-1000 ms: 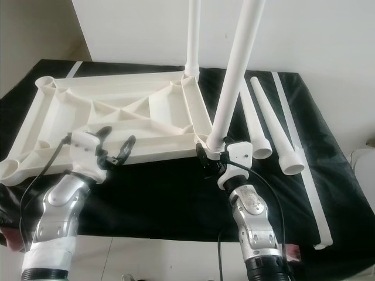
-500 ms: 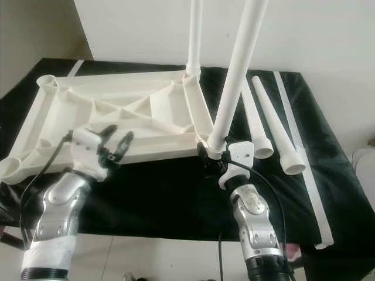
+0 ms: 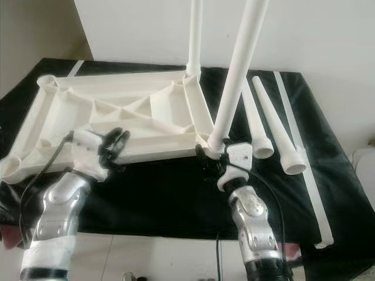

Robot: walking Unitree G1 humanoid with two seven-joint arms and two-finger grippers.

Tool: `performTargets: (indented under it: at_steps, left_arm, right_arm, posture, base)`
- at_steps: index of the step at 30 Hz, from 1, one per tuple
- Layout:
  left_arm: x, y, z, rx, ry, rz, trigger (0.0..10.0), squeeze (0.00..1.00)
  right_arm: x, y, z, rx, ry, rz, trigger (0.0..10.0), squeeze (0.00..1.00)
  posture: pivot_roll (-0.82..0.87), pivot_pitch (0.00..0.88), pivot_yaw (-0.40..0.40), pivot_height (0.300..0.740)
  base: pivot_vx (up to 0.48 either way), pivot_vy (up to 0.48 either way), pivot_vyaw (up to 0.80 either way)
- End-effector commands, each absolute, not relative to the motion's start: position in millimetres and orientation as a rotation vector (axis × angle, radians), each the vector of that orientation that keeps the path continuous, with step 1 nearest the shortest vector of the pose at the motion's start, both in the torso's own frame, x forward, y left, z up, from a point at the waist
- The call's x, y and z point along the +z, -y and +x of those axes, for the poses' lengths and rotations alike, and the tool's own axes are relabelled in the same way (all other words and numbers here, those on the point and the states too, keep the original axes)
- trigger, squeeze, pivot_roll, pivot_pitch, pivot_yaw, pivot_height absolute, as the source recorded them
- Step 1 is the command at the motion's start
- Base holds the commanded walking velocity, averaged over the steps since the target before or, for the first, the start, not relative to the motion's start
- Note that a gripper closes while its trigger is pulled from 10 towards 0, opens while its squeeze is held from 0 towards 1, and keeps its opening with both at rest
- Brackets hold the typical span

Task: Building children table

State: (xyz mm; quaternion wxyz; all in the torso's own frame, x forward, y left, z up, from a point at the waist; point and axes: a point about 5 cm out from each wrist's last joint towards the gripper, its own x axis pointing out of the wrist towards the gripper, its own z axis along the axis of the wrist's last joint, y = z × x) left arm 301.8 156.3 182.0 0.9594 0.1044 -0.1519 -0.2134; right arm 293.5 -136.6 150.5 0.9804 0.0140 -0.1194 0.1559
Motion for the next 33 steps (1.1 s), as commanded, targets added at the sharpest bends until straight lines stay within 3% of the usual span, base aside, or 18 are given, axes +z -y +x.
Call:
performTargets:
  at_steps: [1, 10, 11, 12, 13, 33]
  left_arm:
    - [179.6, -159.6, 300.5, -0.363, 0.312, 0.204, 0.0, 0.0]
    - [174.9, -161.9, 301.0, -0.343, 0.281, 0.182, 0.0, 0.0]
    - [174.1, -161.5, 301.6, -0.345, 0.271, 0.16, 6.8, 0.0]
    - [174.1, -161.5, 301.6, -0.345, 0.271, 0.16, 6.8, 0.0]
    - [173.1, -160.6, 301.6, -0.353, 0.261, 0.139, 10.0, 1.0]
    - [176.5, -159.1, 303.7, -0.379, 0.256, 0.178, 10.0, 1.0]
  right_arm:
    - [148.4, 137.4, 291.4, 0.308, 0.235, 0.035, 10.0, 0.0]
    - [146.2, 139.8, 286.8, 0.306, 0.23, 0.028, 10.0, 0.0]
    - [146.1, 140.2, 286.3, 0.305, 0.23, 0.028, 10.0, 0.0]
    - [146.1, 140.2, 286.3, 0.305, 0.23, 0.028, 10.0, 0.0]
    - [146.1, 140.5, 285.7, 0.303, 0.23, 0.027, 10.0, 0.0]
    - [149.6, 144.0, 285.7, 0.313, 0.24, 0.003, 10.0, 0.0]
  posture:
    - [-0.02, 0.124, -0.034, 0.74]
    - [-0.03, 0.127, -0.036, 0.74]
    - [-0.03, 0.125, -0.035, 0.74]
    - [-0.03, 0.125, -0.035, 0.74]
    - [-0.03, 0.127, -0.034, 0.74]
    - [-0.03, 0.141, -0.024, 0.74]
  base:
    - [0.0, 0.0, 0.0]
    - [0.0, 0.0, 0.0]
    - [0.0, 0.0, 0.0]
    - [0.0, 0.0, 0.0]
    - [0.0, 0.0, 0.0]
    - [0.0, 0.0, 0.0]
